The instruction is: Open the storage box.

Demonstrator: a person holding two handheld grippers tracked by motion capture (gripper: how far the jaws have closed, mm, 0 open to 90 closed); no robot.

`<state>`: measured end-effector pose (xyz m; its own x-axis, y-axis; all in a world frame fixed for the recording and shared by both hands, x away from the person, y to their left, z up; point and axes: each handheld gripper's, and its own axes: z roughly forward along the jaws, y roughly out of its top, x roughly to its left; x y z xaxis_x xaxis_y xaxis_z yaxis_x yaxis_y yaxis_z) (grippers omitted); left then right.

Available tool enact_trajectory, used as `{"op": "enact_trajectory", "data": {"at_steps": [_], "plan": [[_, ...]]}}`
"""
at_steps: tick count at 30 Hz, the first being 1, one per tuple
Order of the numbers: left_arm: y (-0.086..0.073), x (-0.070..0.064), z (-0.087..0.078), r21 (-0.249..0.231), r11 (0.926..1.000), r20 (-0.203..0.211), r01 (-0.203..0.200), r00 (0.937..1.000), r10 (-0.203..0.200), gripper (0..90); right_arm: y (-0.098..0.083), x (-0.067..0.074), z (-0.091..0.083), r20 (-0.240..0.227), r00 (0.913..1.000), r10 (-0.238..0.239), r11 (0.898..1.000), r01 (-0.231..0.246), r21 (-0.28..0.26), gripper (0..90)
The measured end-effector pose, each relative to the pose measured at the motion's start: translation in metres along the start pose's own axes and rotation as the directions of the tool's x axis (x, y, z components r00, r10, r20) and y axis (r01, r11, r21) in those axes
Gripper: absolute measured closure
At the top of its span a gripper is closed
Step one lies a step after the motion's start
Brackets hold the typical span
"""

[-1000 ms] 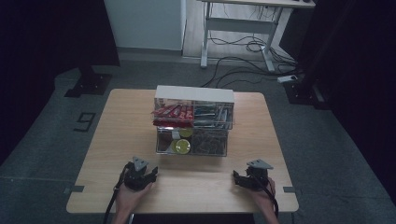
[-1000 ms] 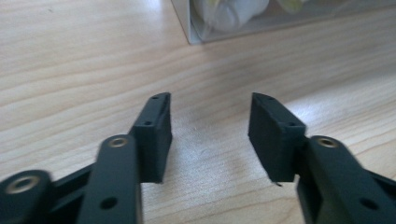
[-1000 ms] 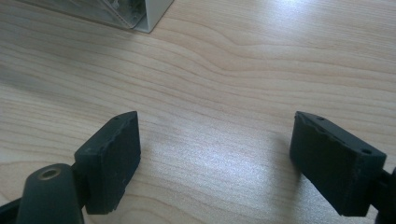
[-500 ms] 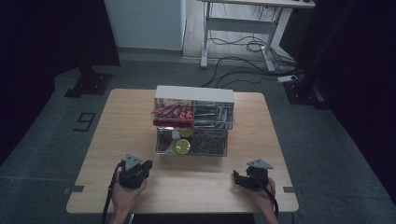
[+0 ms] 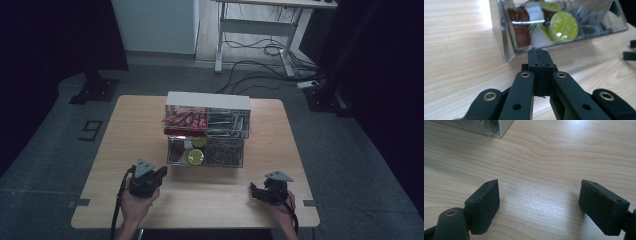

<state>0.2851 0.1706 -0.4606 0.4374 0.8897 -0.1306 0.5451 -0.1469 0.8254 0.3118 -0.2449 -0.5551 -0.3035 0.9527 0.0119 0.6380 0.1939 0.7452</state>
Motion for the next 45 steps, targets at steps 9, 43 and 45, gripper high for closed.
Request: {"op": "enact_trajectory", "data": {"at_steps": [9,43,45], "plan": [[0.023,-0.009,-0.007,-0.035,0.9993,0.042,-0.009,0.9991,0.01,90.0,0.0,0.0,0.0,0.001,1.0,0.0,1.0,0.0,0.0,16.8],[0.079,-0.026,-0.009,-0.091,0.9958,0.12,-0.013,0.9925,0.024,90.0,0.0,0.0,0.0,0.01,0.9999,0.01,1.0,-0.01,-0.004,19.3],[0.082,-0.026,-0.008,-0.09,0.9959,0.127,-0.012,0.9916,0.023,90.0,0.0,0.0,0.0,0.01,0.9999,0.01,1.0,-0.01,-0.005,19.3]]}}
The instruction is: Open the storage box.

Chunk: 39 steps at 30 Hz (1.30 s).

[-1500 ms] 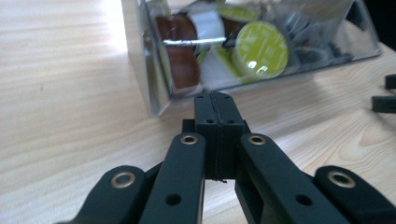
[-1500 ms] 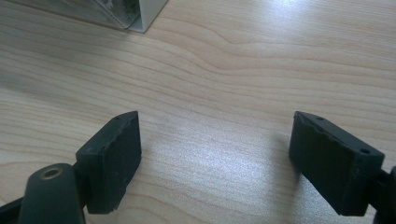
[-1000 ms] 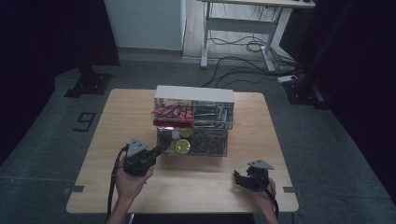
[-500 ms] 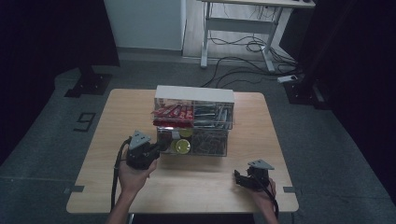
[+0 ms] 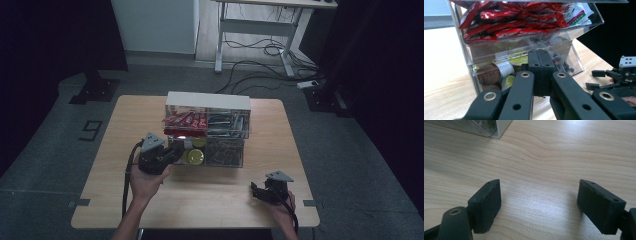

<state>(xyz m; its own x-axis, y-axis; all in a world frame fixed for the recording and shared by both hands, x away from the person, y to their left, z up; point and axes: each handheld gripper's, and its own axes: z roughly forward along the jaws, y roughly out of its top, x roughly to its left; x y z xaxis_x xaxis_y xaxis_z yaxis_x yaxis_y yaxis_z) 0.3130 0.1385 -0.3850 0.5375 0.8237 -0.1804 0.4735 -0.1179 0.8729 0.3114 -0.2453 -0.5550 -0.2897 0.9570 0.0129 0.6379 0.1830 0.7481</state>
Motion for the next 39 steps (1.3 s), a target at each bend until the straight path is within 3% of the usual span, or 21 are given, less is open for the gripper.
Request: {"op": "enact_trajectory", "data": {"at_steps": [18,39], "plan": [[0.02,0.001,0.006,-0.004,1.0,0.025,0.002,0.9997,-0.001,90.0,0.0,0.0,0.0,0.005,1.0,-0.001,1.0,0.001,0.001,19.7],[0.041,0.005,0.016,0.002,0.9995,0.071,0.032,0.9969,-0.032,90.0,0.0,0.0,0.0,0.003,1.0,-0.001,1.0,0.001,0.0,19.7]]}}
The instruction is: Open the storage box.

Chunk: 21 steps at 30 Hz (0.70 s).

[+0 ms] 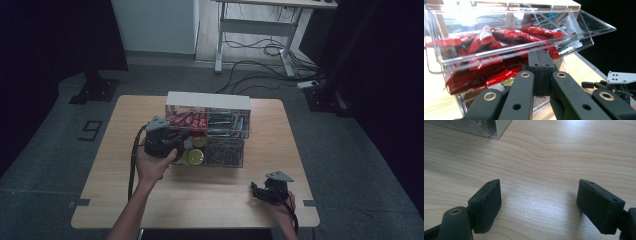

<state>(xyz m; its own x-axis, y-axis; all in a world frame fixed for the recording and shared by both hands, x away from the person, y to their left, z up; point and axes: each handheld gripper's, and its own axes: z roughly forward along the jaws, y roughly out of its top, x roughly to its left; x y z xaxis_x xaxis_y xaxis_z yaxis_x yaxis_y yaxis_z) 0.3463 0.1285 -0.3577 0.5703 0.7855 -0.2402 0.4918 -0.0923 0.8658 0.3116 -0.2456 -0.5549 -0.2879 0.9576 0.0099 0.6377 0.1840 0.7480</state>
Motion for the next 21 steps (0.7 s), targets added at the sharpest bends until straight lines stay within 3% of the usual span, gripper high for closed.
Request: {"op": "enact_trajectory", "data": {"at_steps": [21], "plan": [[0.019,0.002,-0.002,-0.024,0.9997,0.009,0.006,0.9999,-0.006,90.0,0.0,-0.001,0.0,-0.003,1.0,-0.001,1.0,0.001,0.001,19.9]]}}
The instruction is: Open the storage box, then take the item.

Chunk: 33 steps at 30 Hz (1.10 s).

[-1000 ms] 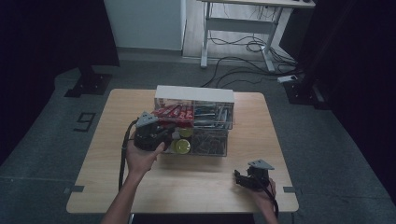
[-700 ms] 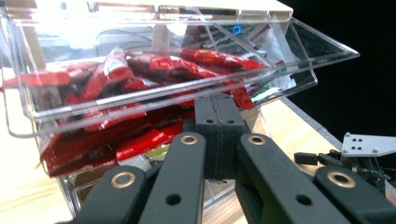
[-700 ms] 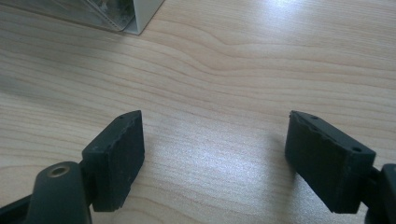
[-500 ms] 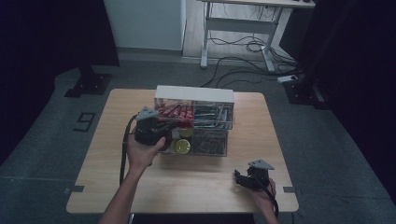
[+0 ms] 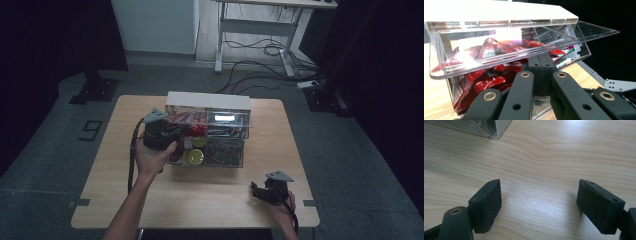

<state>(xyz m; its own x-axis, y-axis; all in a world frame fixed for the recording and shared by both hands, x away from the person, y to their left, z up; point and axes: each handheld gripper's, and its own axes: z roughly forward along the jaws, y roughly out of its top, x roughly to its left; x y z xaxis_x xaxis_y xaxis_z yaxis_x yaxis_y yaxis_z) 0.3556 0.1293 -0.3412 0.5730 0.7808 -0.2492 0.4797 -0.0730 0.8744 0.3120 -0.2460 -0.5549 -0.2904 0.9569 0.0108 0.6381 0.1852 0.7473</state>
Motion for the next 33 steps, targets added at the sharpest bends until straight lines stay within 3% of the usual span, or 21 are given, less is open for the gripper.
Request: {"op": "enact_trajectory", "data": {"at_steps": [12,26,33], "plan": [[0.02,-0.001,-0.002,-0.025,0.9996,-0.009,-0.013,0.9999,0.013,90.0,0.0,0.0,0.0,-0.002,1.0,-0.001,1.0,0.001,0.0,19.9],[0.022,0.0,0.0,-0.029,0.9996,-0.009,0.0,1.0,0.0,90.0,0.0,0.0,0.0,-0.002,1.0,-0.002,1.0,0.002,-0.001,20.1],[0.023,0.0,0.0,-0.024,0.9997,-0.004,-0.004,1.0,0.004,90.0,0.0,0.001,-0.001,0.006,0.9999,-0.011,1.0,0.011,-0.017,28.0]]}}
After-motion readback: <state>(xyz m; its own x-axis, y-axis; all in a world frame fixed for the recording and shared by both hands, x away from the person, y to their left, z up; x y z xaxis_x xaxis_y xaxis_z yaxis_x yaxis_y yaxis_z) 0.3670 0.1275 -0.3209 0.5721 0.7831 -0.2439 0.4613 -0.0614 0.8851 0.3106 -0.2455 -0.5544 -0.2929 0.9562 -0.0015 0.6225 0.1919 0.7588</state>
